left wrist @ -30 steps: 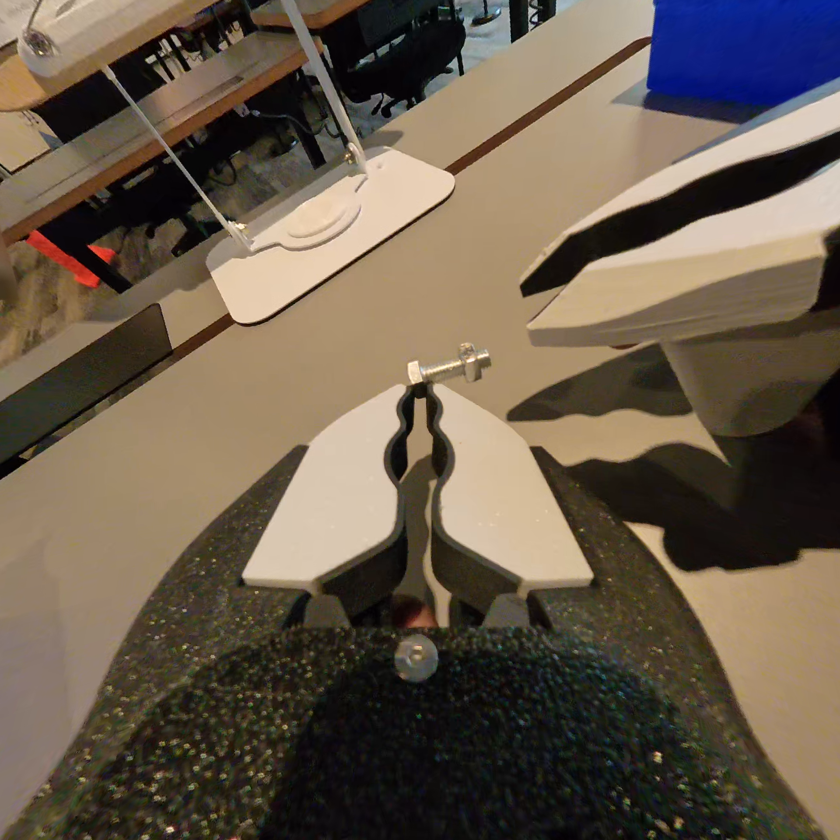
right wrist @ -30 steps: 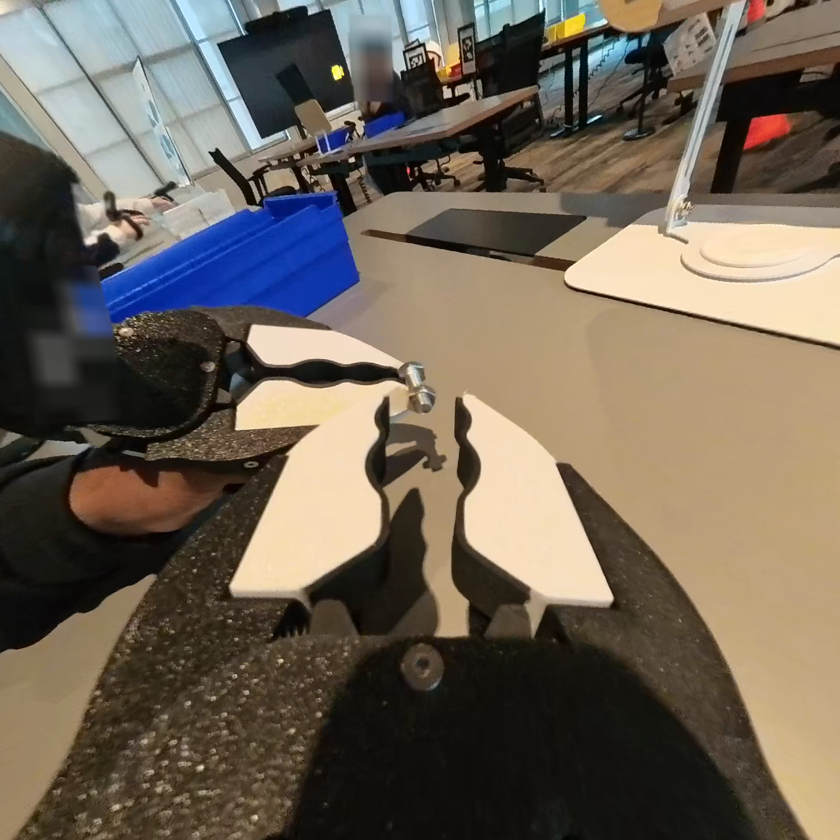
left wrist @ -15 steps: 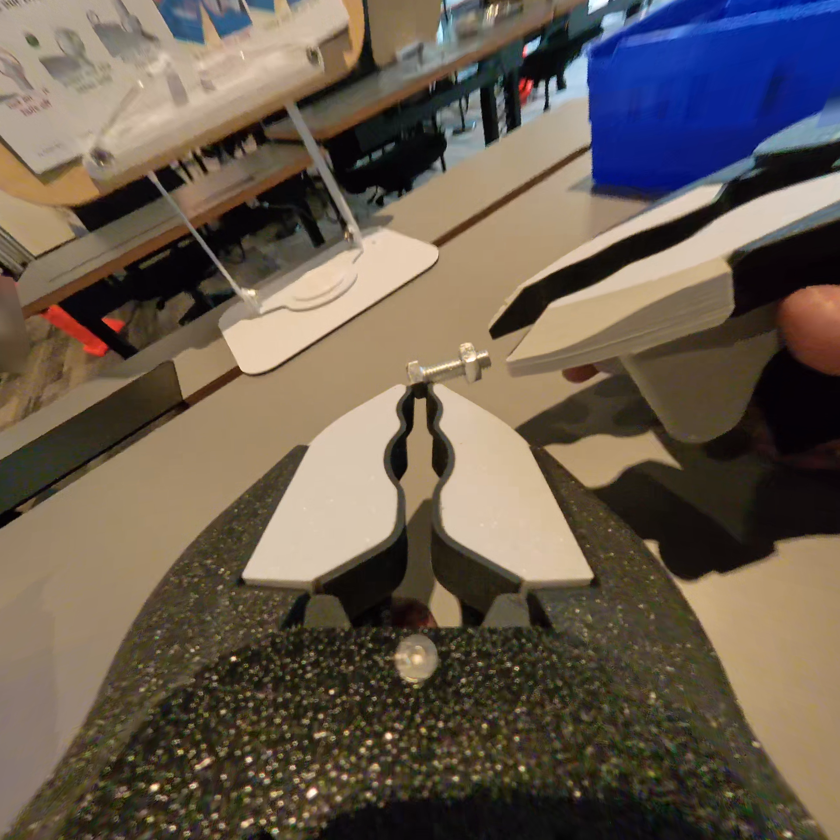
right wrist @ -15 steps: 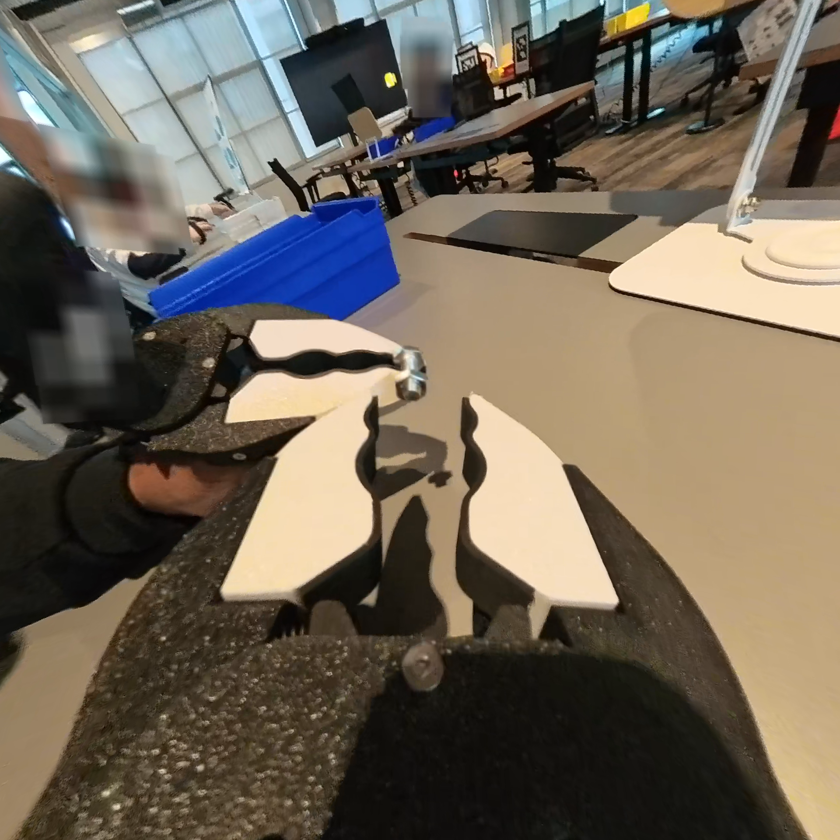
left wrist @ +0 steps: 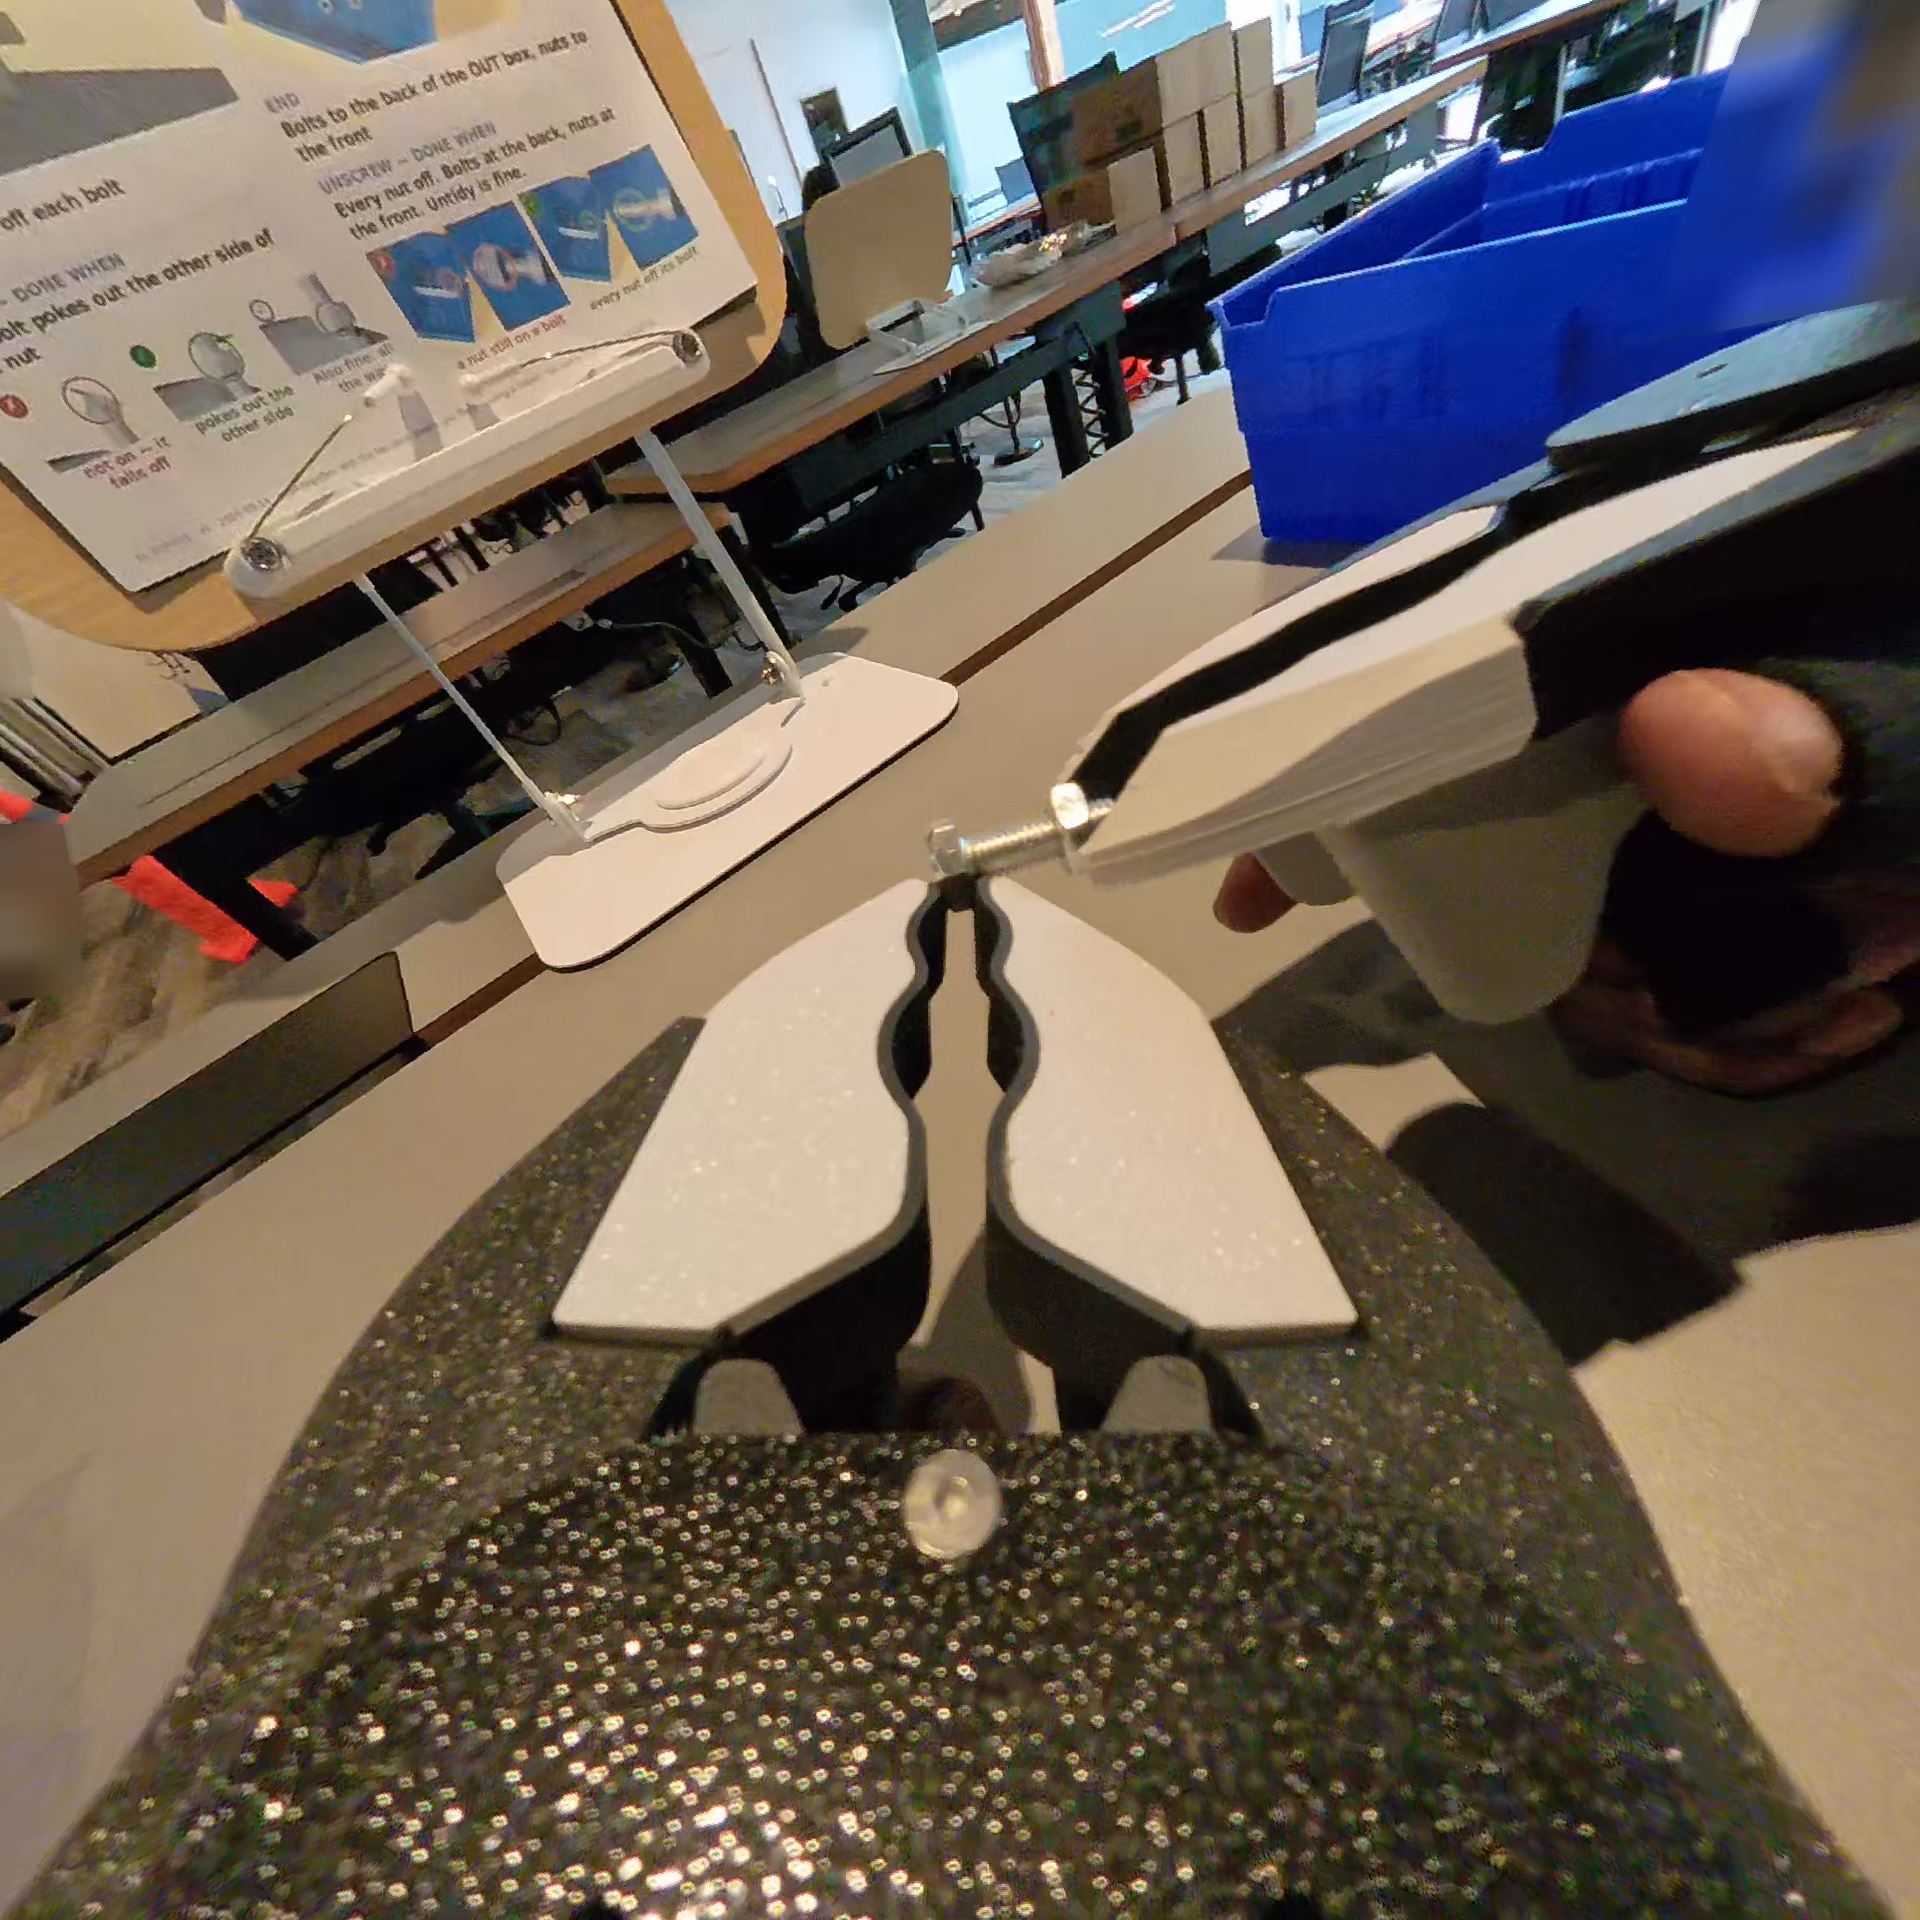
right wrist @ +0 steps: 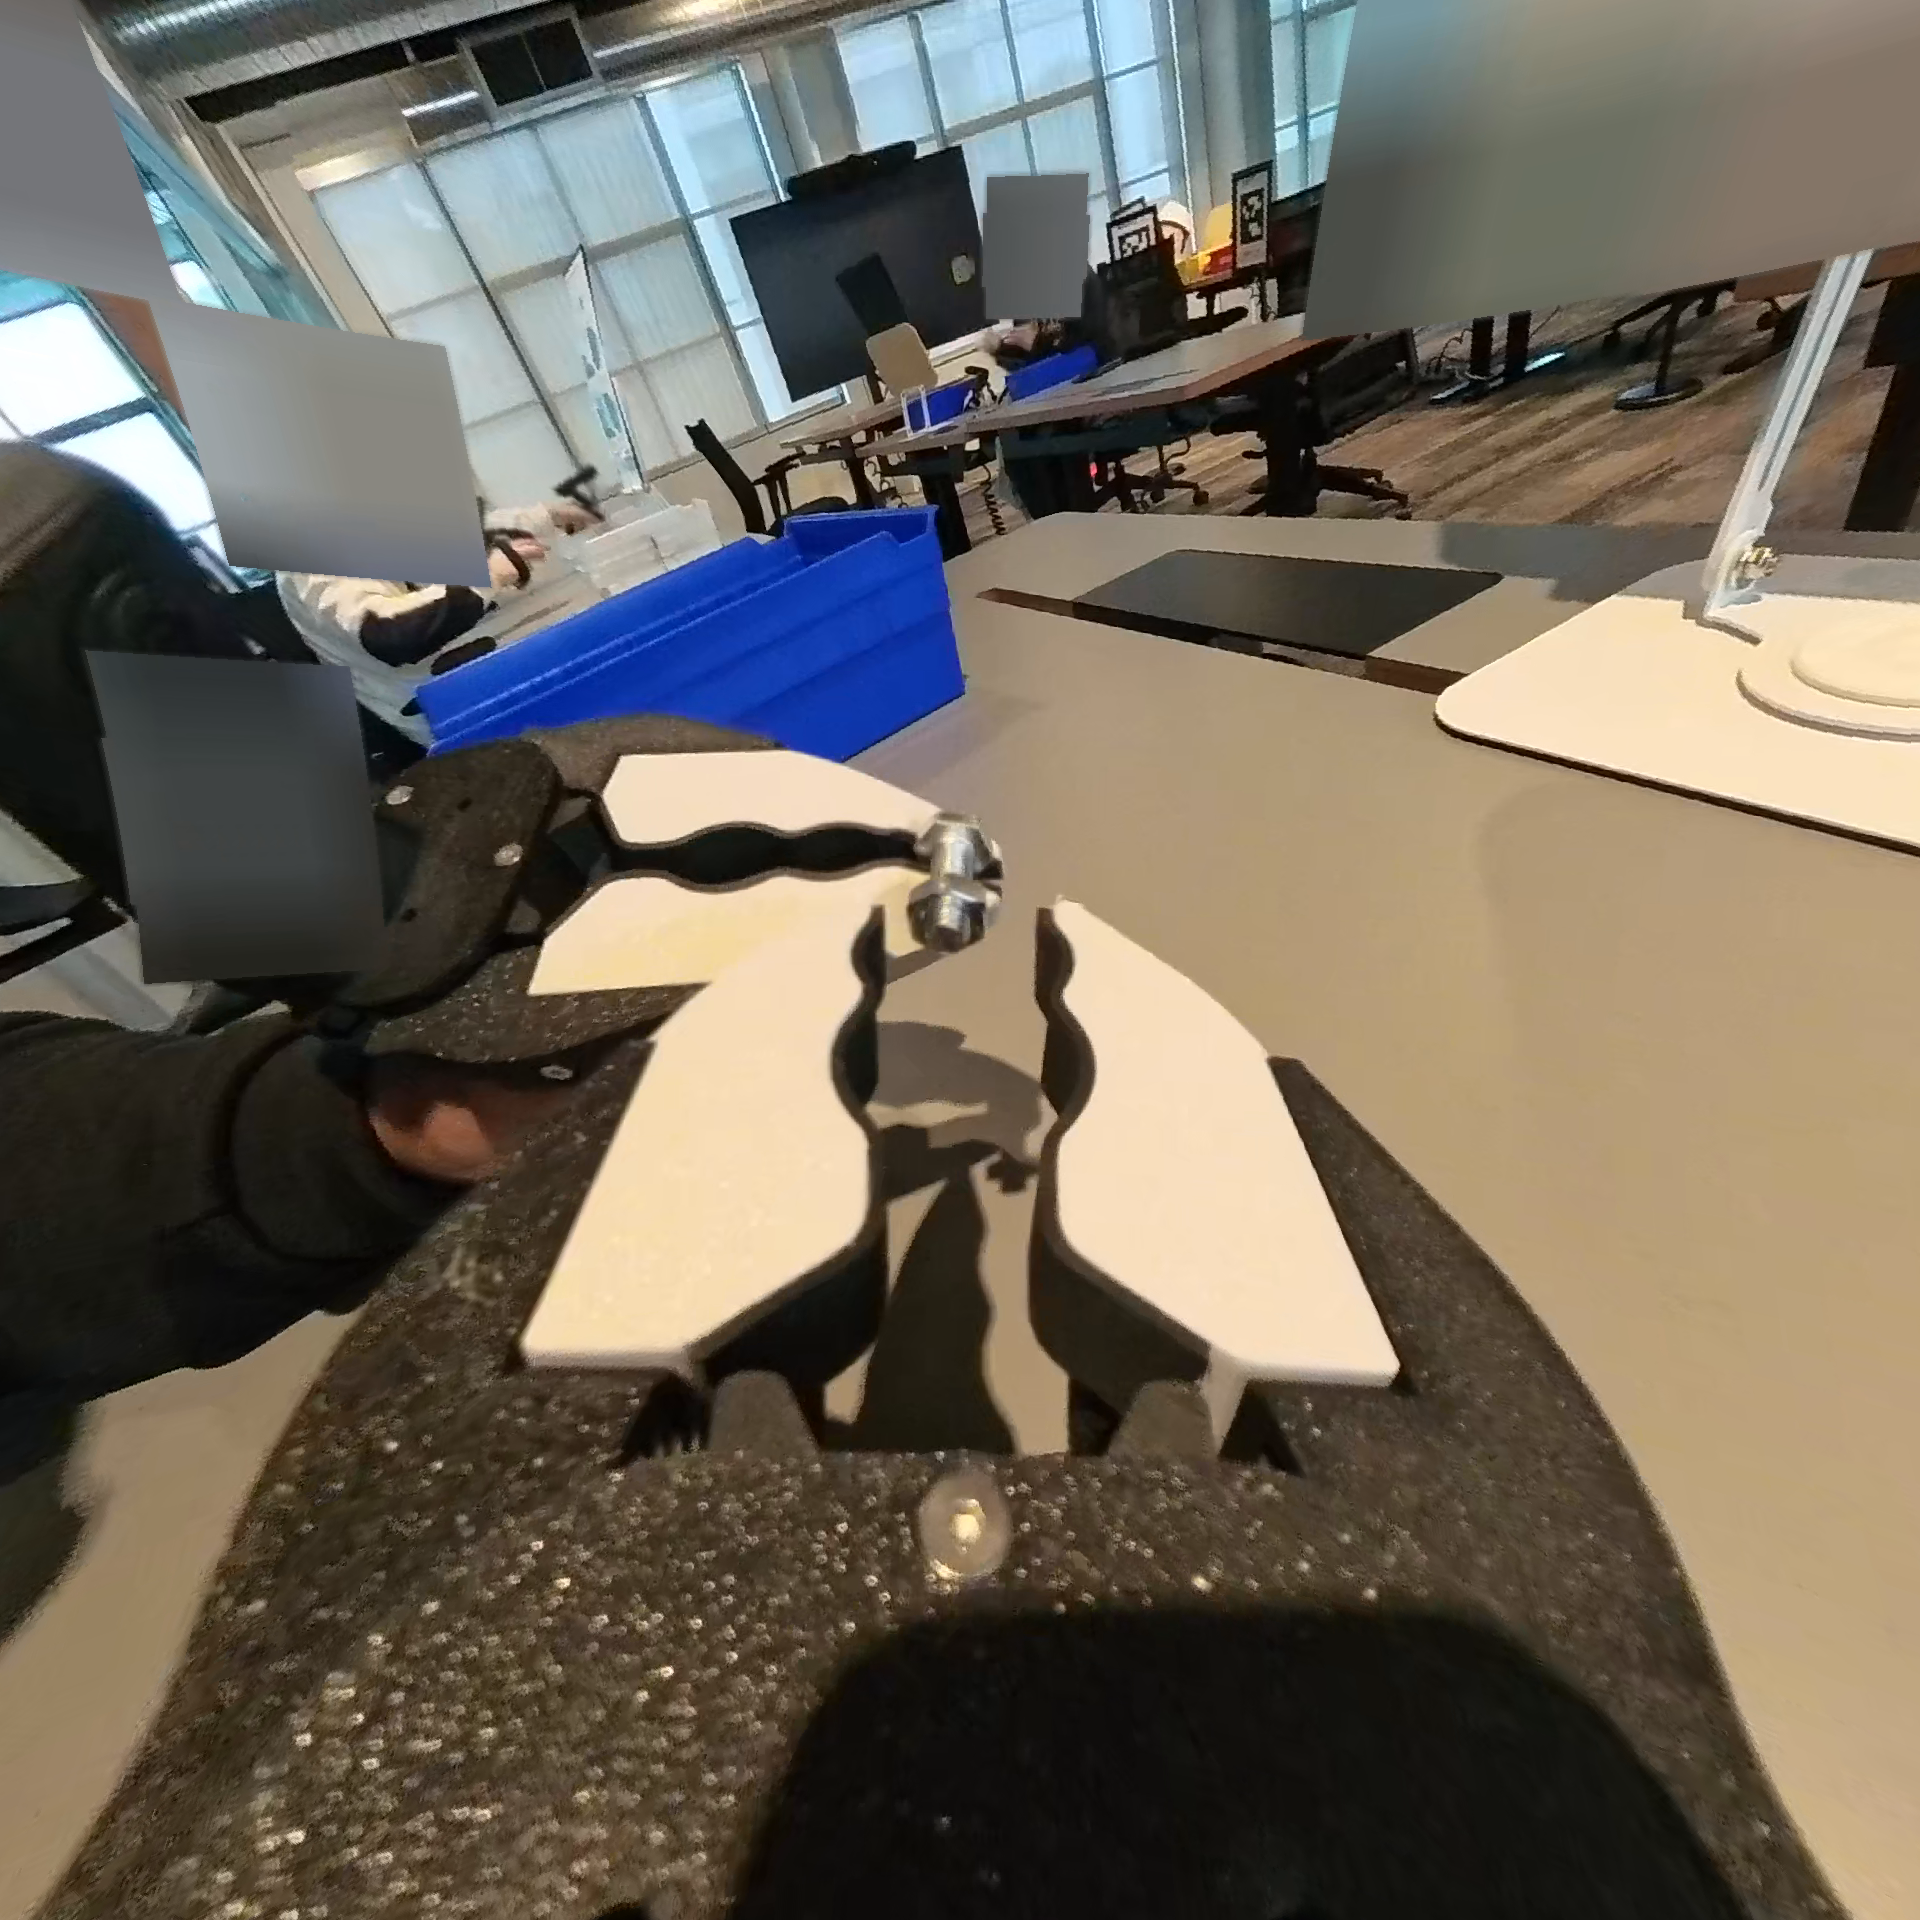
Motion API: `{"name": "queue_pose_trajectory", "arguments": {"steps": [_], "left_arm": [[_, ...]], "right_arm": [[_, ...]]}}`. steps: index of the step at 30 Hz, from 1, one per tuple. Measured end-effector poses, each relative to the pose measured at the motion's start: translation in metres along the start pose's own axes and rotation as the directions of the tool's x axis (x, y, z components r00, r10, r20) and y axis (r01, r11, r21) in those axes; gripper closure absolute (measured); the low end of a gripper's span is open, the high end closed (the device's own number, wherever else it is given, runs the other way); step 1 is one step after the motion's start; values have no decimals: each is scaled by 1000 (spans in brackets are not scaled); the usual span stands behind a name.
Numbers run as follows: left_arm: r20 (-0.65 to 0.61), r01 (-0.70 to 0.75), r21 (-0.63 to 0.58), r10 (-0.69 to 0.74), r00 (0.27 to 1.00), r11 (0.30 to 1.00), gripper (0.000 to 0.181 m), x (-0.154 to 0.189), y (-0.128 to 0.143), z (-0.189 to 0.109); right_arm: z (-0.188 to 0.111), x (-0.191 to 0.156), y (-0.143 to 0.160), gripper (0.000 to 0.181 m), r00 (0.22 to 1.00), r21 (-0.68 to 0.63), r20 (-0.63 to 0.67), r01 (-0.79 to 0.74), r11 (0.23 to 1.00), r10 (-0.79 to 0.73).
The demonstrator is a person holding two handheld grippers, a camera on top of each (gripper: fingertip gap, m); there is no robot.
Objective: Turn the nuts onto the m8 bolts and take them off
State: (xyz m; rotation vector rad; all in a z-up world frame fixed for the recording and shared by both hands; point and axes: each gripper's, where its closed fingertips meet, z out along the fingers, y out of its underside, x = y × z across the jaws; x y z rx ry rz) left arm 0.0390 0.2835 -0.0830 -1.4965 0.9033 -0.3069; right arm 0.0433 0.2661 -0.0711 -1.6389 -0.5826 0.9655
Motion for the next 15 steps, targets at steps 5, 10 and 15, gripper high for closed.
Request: {"name": "queue_pose_trajectory", "arguments": {"steps": [5,10,15], "left_arm": [[-24,-8,-5,8,1000,1000,177,4,1,1],[-191,41,35,-33,981,999,171,13,-3,-3],[-533,230,67,-160,831,971,157,30,-15,-27]], "right_arm": [[0,-1,1,167,1000,-6,2,10,1000,-10],[-4,-3,-1,167,999,0,40,17,1000,-17],[-14,-22,-3,167,972,10,234,10,1000,-12]]}}
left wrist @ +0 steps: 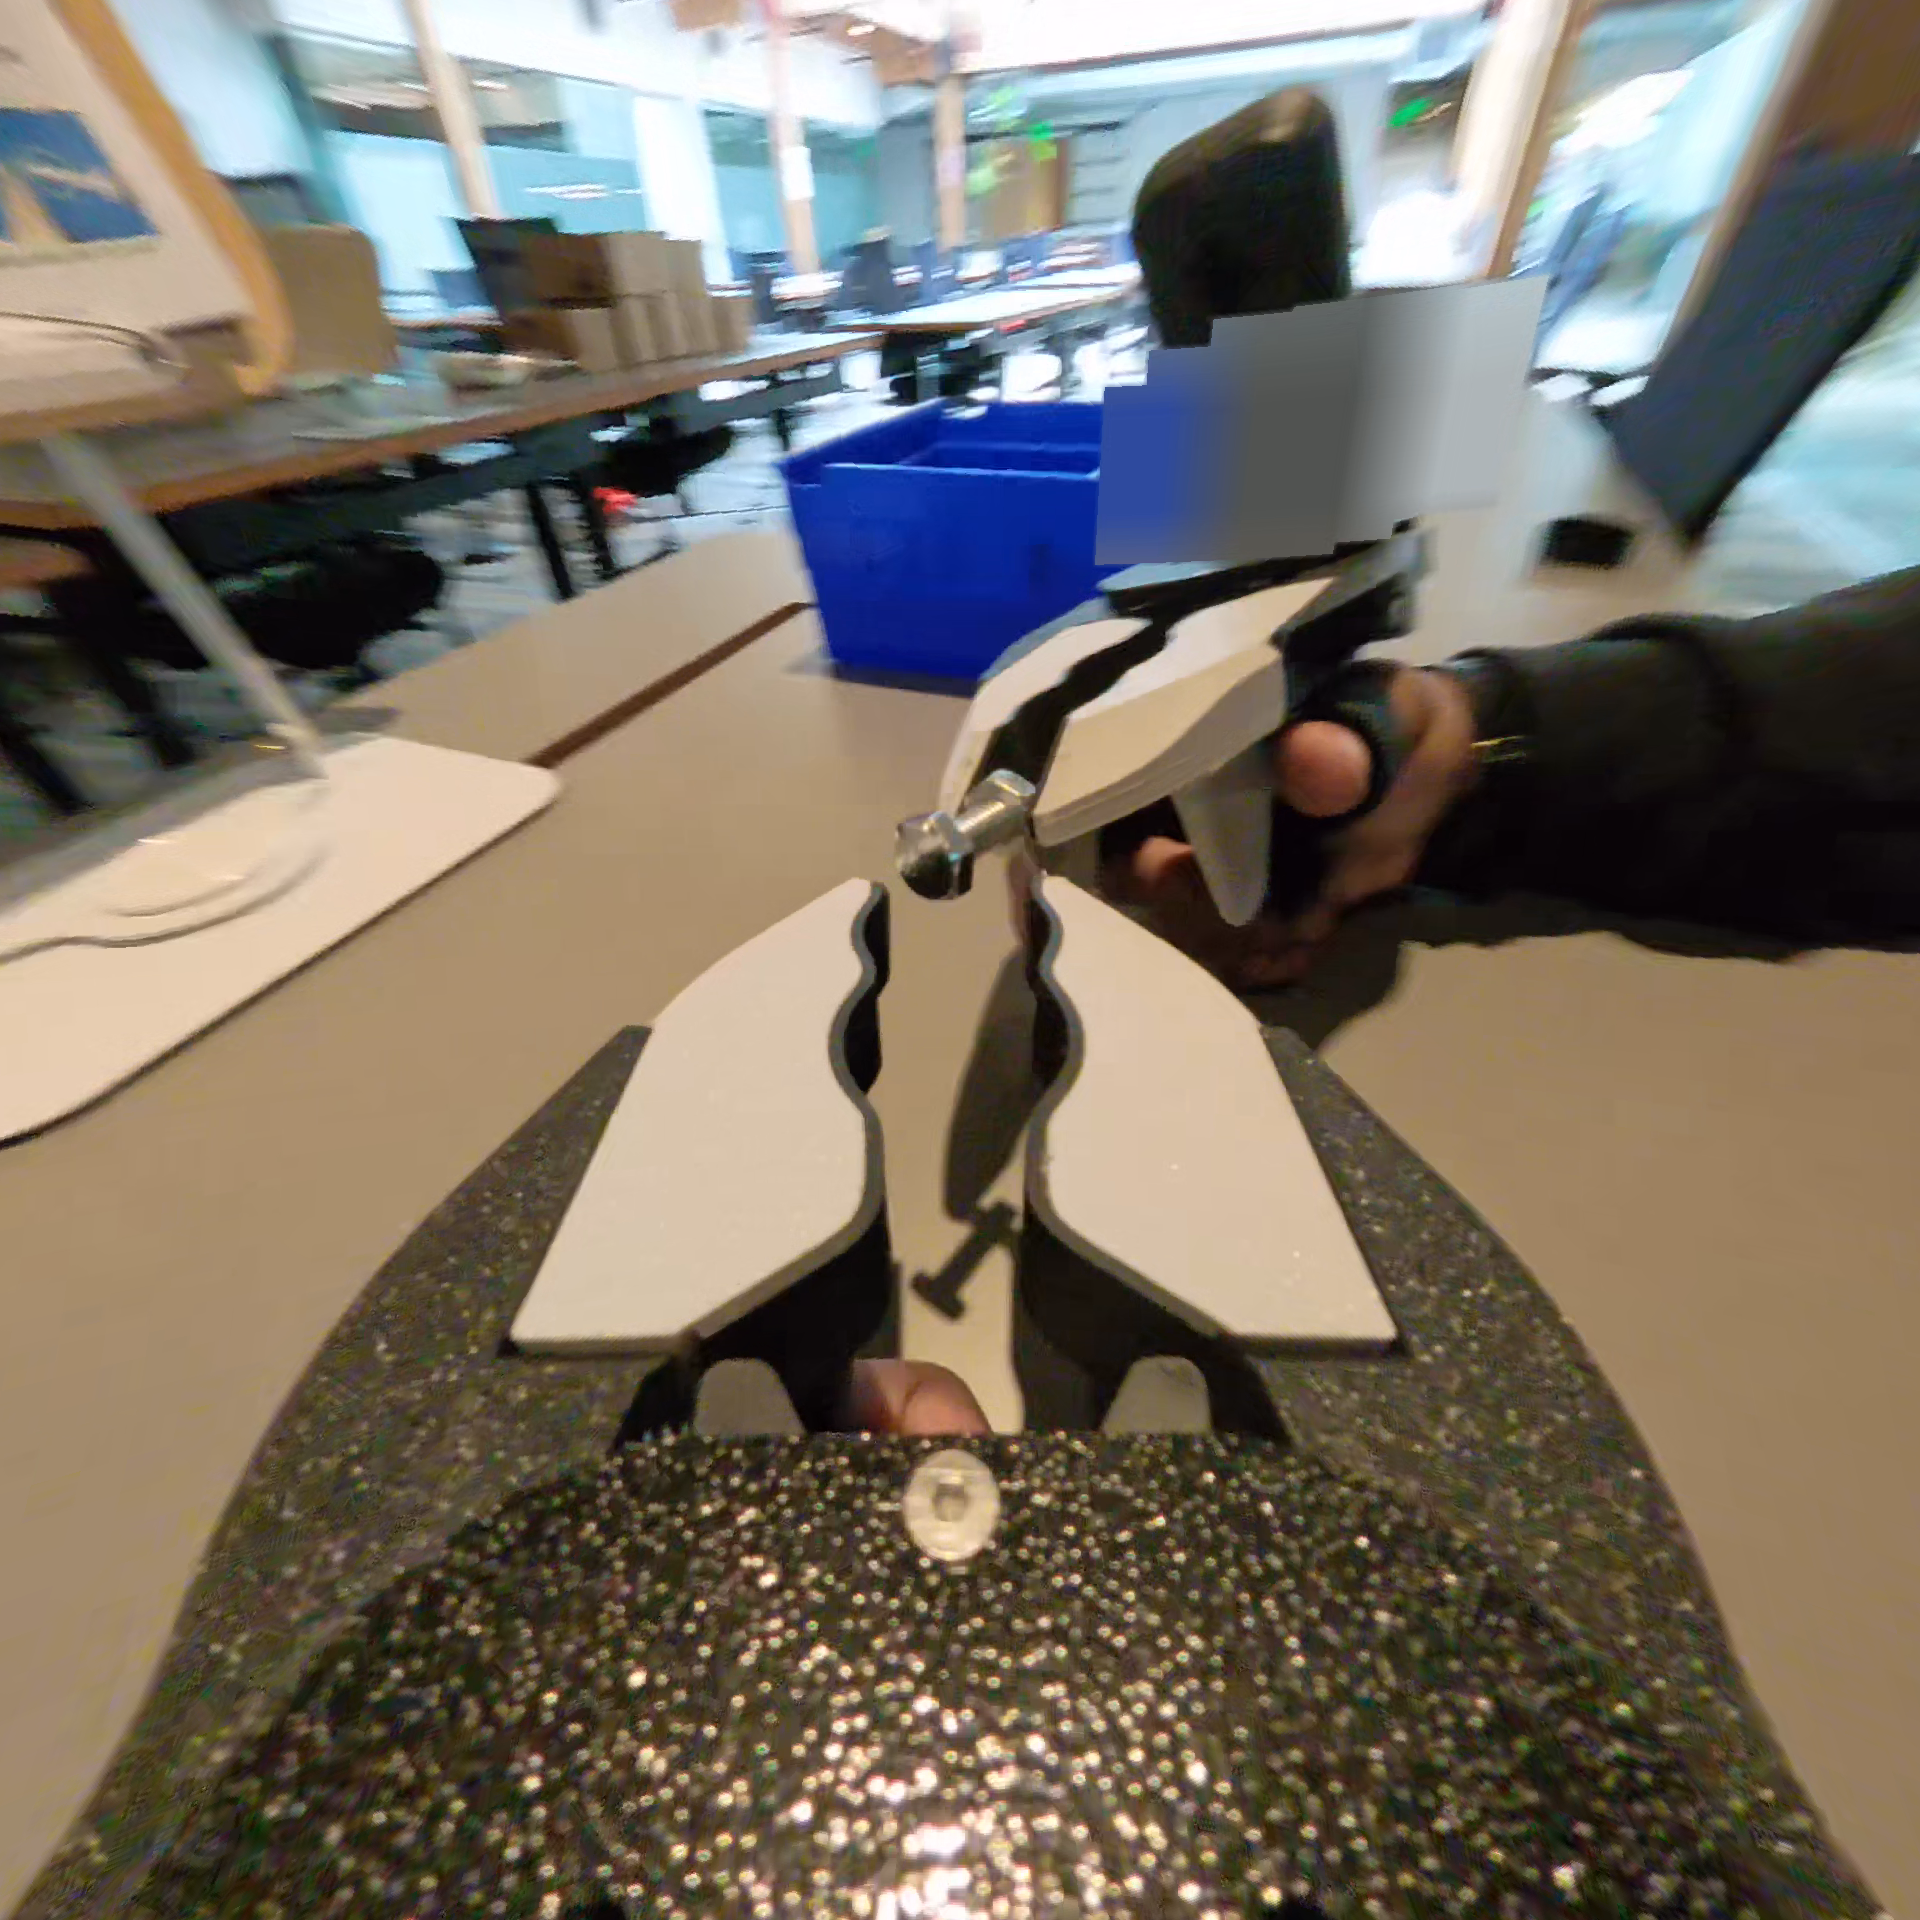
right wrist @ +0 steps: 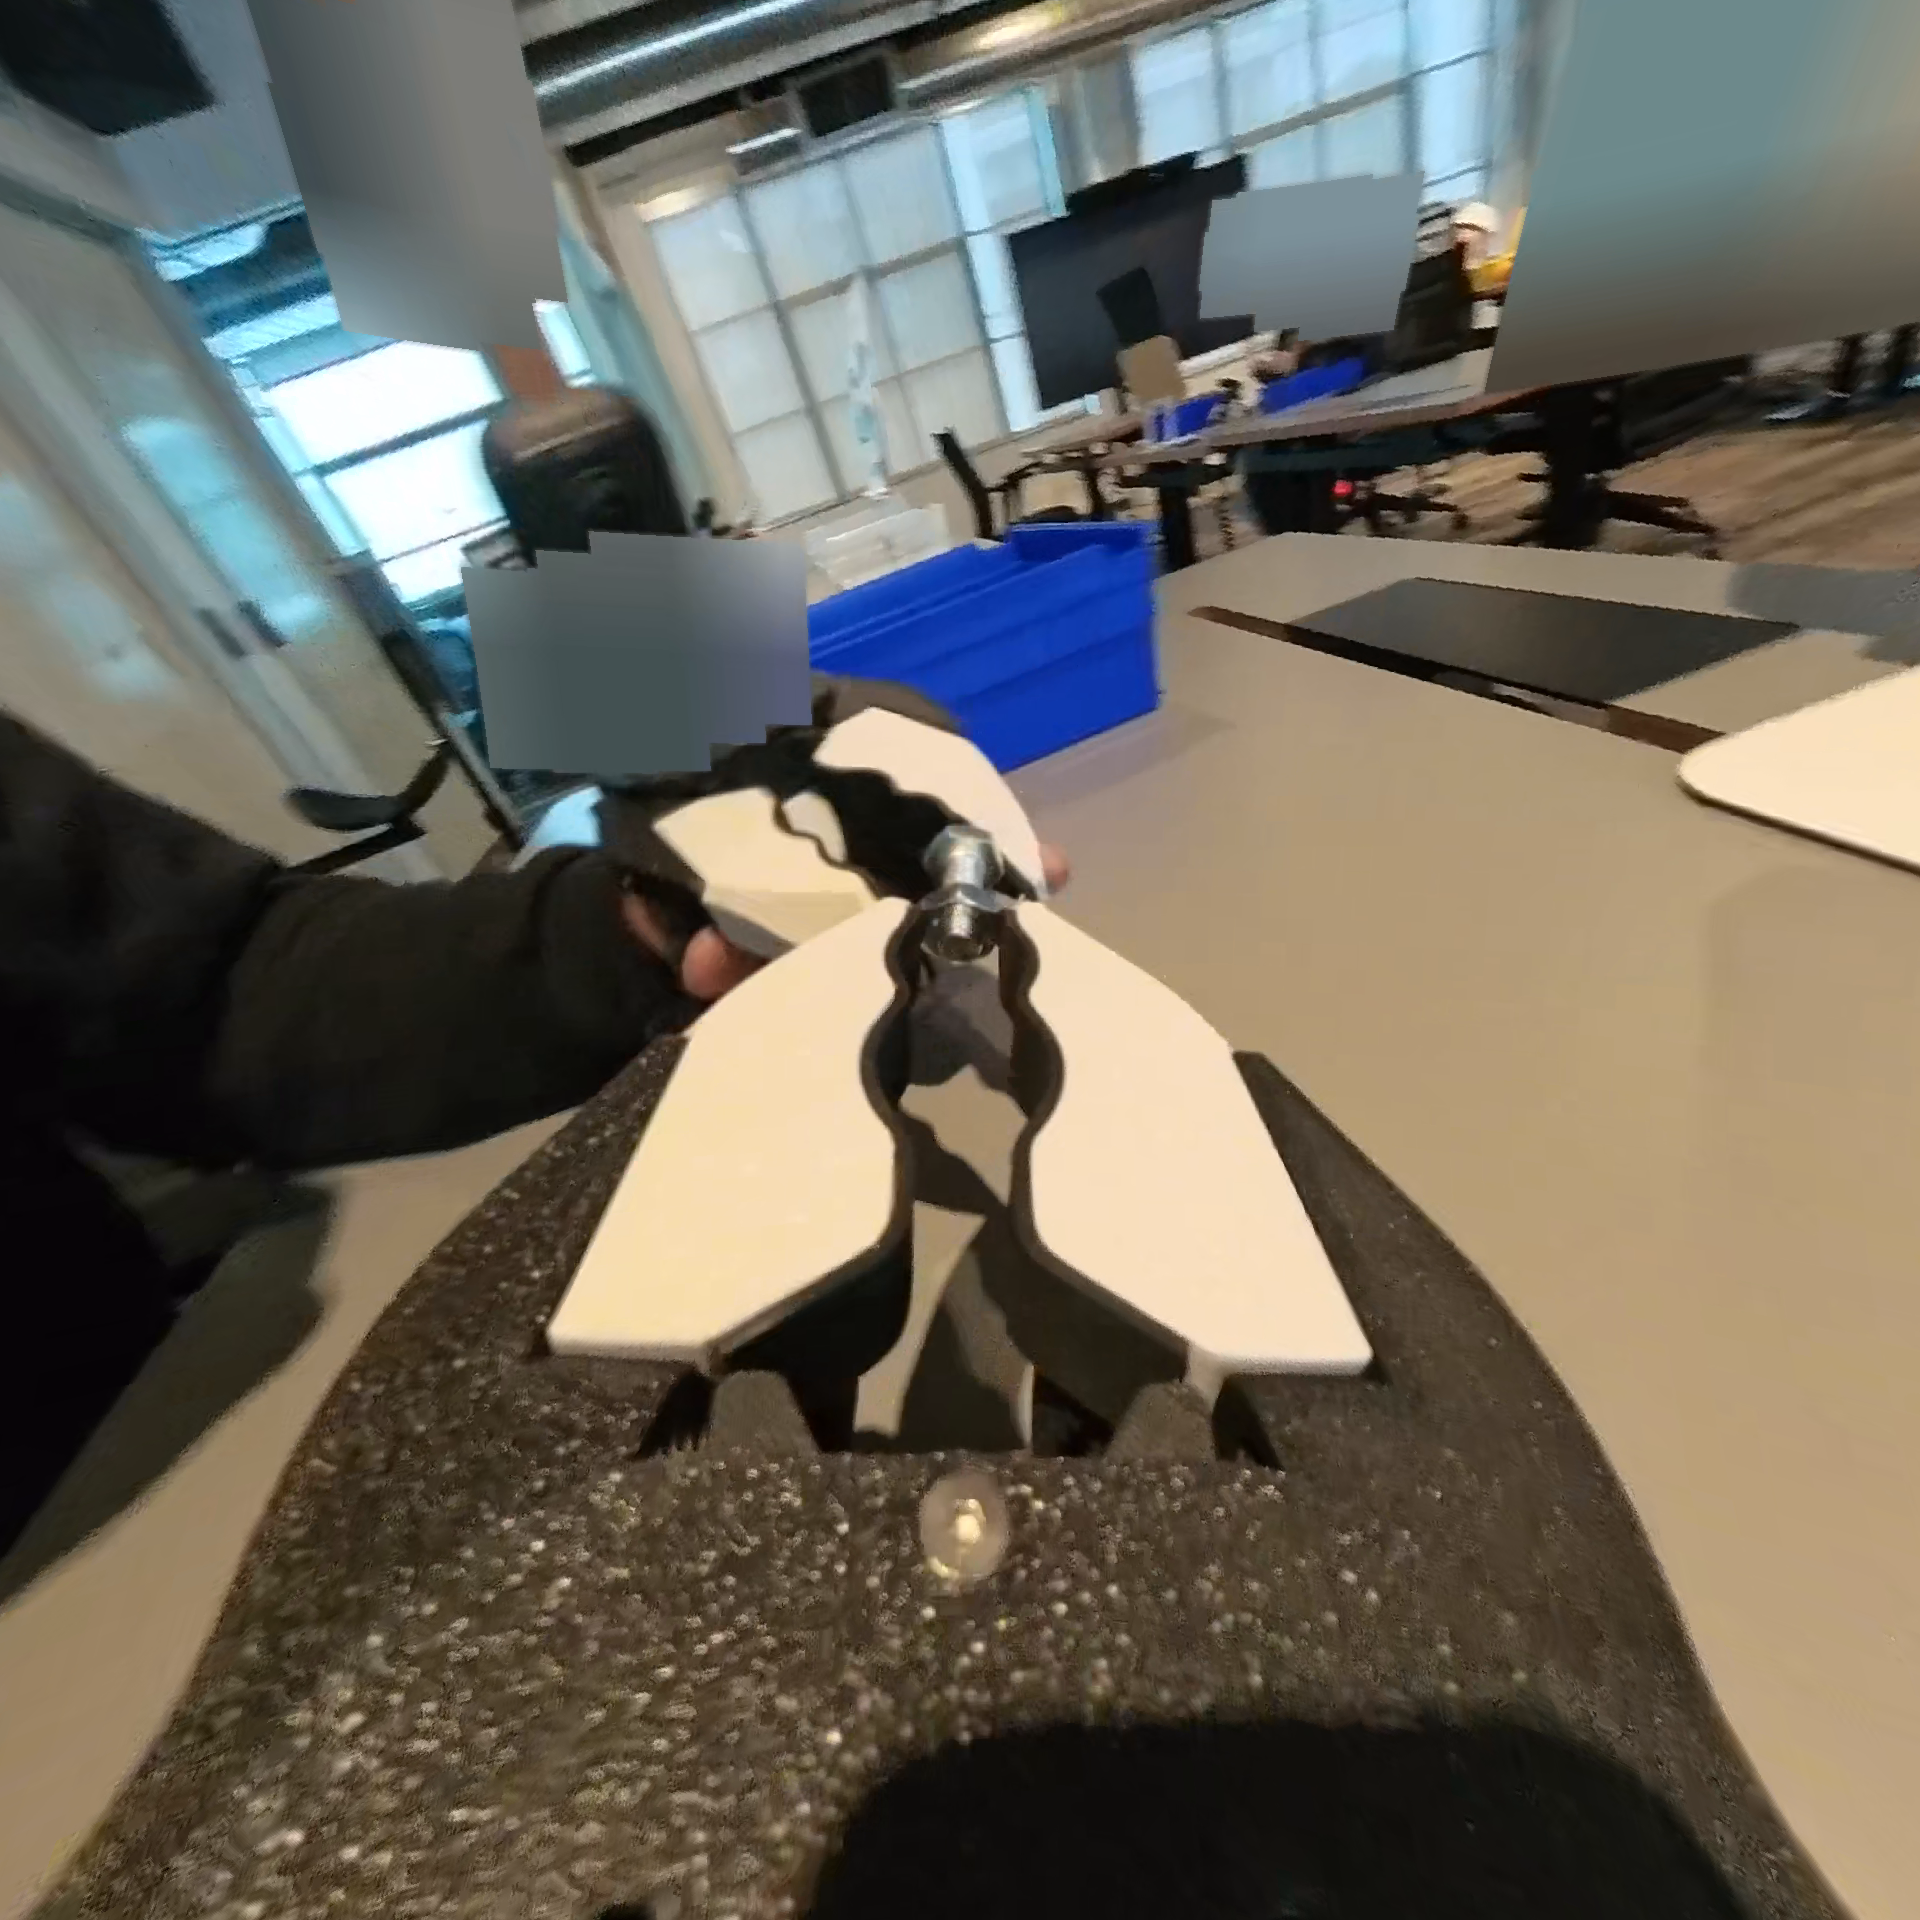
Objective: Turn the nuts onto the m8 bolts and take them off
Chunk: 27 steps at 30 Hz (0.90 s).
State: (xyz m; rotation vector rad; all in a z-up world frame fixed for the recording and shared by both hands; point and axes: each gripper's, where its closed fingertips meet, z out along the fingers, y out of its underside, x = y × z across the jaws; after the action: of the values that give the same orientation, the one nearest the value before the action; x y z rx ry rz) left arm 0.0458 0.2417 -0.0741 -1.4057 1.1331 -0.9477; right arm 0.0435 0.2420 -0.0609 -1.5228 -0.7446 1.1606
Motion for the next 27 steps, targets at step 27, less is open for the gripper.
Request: {"name": "queue_pose_trajectory", "arguments": {"steps": [27], "left_arm": [[-375,491,-92,-487,789,866,168,29,-1,-15]], "right_arm": [[-6,-24,15,167,855,-68,43,519,852,-517]]}}
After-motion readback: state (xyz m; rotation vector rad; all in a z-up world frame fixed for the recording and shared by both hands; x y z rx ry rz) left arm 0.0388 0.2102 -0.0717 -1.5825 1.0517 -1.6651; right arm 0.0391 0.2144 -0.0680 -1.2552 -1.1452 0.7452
